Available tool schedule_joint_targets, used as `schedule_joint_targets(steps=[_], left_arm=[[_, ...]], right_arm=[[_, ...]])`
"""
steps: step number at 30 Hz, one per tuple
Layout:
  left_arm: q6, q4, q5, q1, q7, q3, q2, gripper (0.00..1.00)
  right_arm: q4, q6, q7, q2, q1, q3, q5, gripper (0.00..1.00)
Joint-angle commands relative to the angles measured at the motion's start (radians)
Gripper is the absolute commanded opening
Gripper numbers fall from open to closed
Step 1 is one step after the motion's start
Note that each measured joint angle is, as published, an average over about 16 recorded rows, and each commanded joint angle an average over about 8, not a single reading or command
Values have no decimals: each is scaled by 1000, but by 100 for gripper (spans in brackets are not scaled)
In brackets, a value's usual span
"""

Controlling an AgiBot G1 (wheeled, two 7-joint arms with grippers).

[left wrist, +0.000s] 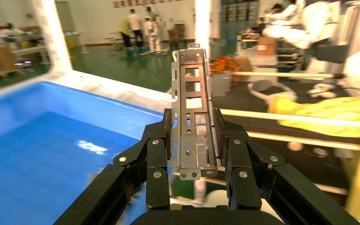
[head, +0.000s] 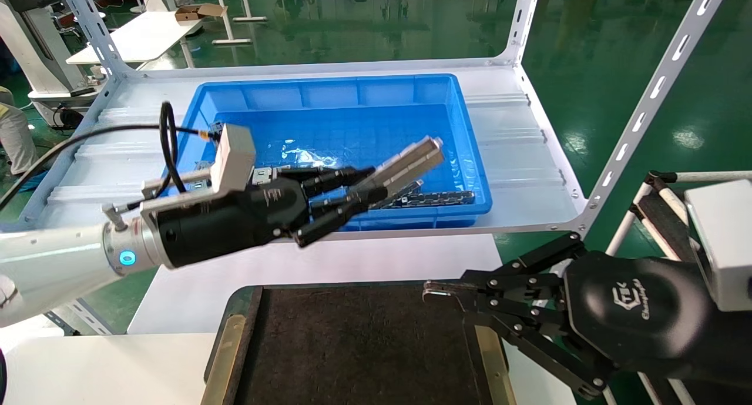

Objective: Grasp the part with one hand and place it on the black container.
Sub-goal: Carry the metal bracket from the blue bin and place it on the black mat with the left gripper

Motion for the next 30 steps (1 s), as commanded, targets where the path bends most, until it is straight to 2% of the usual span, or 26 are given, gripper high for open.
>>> schedule_joint_targets(steps=[1, 9, 16, 23, 30], left_arm=[[29, -20, -6, 27, -8, -3, -3, 0], [45, -297, -73, 231, -148, 18, -44, 0], [-43, -506, -96, 423, -279, 36, -82, 0], [-245, -649, -65, 606, -375, 42, -86, 0], [-560, -775, 16, 762, -477, 51, -54, 0]], right_arm=[[0, 0, 0, 0, 0, 0, 0, 0], [0, 0, 0, 0, 0, -1, 0, 0], [0, 0, -1, 0, 0, -1, 1, 0], [0, 1, -1, 1, 0, -1, 1, 0], [0, 1, -1, 1, 0, -2, 1, 0]])
